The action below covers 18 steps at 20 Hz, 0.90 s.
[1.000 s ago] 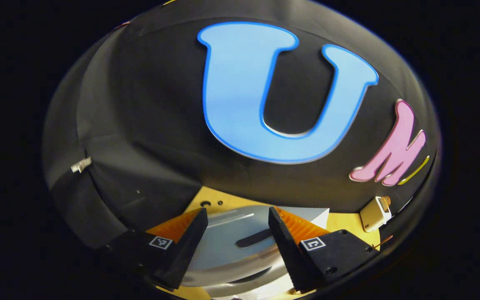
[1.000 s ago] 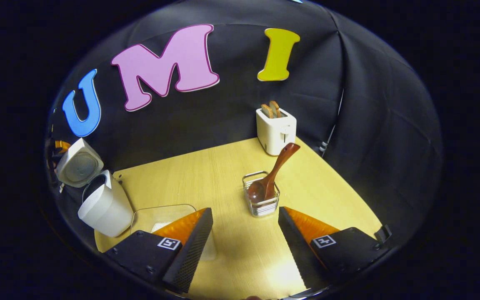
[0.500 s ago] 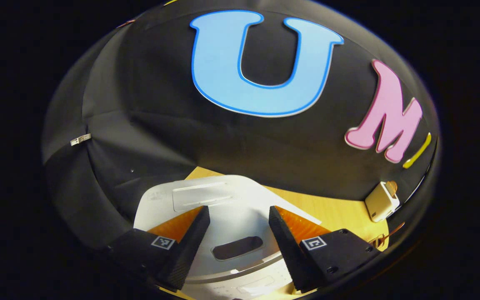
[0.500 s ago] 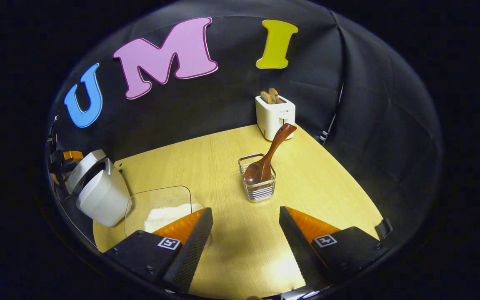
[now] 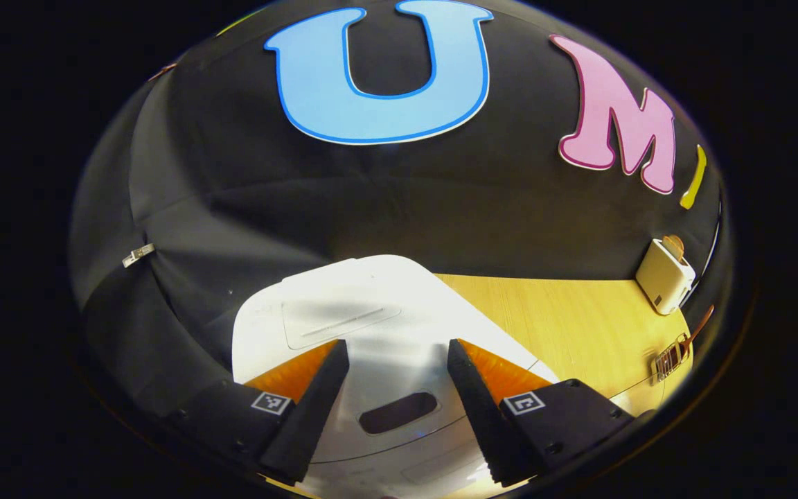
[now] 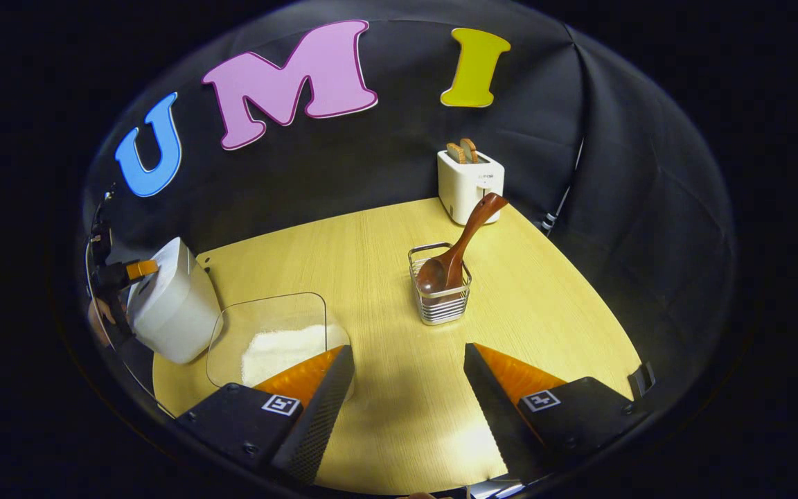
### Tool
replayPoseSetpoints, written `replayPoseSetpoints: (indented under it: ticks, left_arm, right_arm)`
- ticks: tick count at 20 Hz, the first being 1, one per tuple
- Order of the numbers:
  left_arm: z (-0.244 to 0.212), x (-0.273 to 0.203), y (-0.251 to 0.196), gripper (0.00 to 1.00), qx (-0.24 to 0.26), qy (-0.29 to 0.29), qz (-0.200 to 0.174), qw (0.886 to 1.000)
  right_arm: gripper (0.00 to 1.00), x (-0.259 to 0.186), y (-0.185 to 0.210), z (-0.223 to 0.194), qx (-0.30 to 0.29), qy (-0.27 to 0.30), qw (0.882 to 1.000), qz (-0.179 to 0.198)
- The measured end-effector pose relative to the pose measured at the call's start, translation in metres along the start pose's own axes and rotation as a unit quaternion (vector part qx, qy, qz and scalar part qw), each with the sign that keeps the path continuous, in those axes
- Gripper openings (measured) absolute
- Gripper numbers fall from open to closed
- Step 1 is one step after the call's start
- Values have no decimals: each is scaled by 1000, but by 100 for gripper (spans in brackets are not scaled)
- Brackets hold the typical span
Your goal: Close the left gripper, press the button to open the rice cooker; take a wooden spoon from the chopstick holder with the right hand, scoop a spoonful of rice and pour it into the rice cooker, then put the wooden spoon back into the chopstick holder.
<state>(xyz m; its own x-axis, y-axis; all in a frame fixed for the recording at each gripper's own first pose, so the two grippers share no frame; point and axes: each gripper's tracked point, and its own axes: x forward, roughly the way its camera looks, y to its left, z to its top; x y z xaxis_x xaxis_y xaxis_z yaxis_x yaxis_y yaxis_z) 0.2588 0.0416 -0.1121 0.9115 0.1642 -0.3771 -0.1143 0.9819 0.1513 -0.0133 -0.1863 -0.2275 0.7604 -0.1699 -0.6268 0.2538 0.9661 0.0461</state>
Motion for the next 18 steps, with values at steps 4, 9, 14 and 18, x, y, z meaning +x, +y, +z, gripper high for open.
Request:
replayPoseSetpoints:
  ticks: [4, 9, 14, 18]
  left_arm:
    - [1, -2, -1, 96, 21, -15, -17, 1000]
    - [24, -24, 13, 98, 39, -58, -6, 998]
    - [74, -99, 10, 98, 44, -174, -10, 984]
    - [86, -177, -1, 98, 24, -222, -47, 974]
  right_arm:
    - [99, 0, 12, -3, -2, -2, 1000, 9]
    - [99, -8, 29, 13, -21, -36, 999, 14]
    - [99, -24, 52, 47, -17, -88, 996, 15]
    - [99, -54, 81, 90, -20, -162, 986, 24]
